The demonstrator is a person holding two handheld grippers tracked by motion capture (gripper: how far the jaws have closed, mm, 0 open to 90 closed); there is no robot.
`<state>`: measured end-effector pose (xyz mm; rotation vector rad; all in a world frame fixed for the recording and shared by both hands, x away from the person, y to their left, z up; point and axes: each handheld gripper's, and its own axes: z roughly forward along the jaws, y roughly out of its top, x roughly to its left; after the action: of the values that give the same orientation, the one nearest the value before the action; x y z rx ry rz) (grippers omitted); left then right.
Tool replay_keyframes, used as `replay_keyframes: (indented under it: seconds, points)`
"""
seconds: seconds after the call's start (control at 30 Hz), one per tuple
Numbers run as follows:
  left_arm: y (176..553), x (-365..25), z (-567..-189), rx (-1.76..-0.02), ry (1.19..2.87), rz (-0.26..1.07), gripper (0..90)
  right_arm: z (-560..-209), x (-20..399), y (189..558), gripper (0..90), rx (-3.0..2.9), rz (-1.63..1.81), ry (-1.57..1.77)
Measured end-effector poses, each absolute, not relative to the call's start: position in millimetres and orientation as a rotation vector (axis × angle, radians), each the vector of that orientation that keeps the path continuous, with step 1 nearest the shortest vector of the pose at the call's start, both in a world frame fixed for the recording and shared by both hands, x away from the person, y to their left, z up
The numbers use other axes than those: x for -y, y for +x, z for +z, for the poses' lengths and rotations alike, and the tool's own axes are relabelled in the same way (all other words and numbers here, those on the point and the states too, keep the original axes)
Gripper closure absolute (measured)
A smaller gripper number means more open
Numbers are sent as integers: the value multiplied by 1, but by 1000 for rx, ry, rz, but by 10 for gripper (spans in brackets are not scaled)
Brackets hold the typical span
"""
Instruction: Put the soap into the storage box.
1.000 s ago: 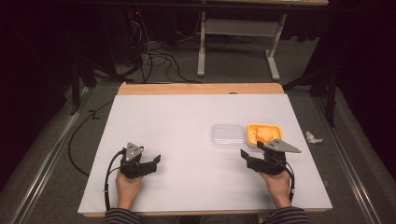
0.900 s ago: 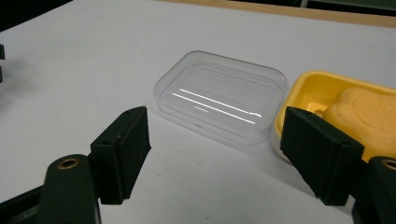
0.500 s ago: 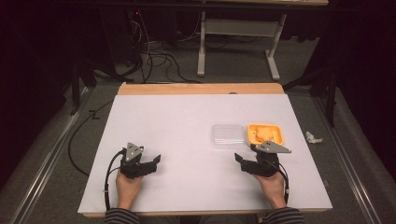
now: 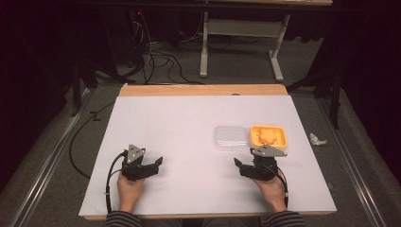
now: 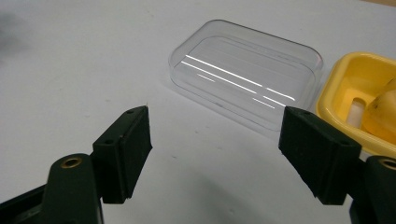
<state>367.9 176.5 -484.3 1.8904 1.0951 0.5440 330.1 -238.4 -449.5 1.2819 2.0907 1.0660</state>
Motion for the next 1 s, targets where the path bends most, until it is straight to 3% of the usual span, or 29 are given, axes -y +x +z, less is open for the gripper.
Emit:
replay_keyframes:
  seconds: [1.0]
  points:
    - [368,-176,-484,-1097,1891,546,210,-480,221,334,260,-2176,992,1280]
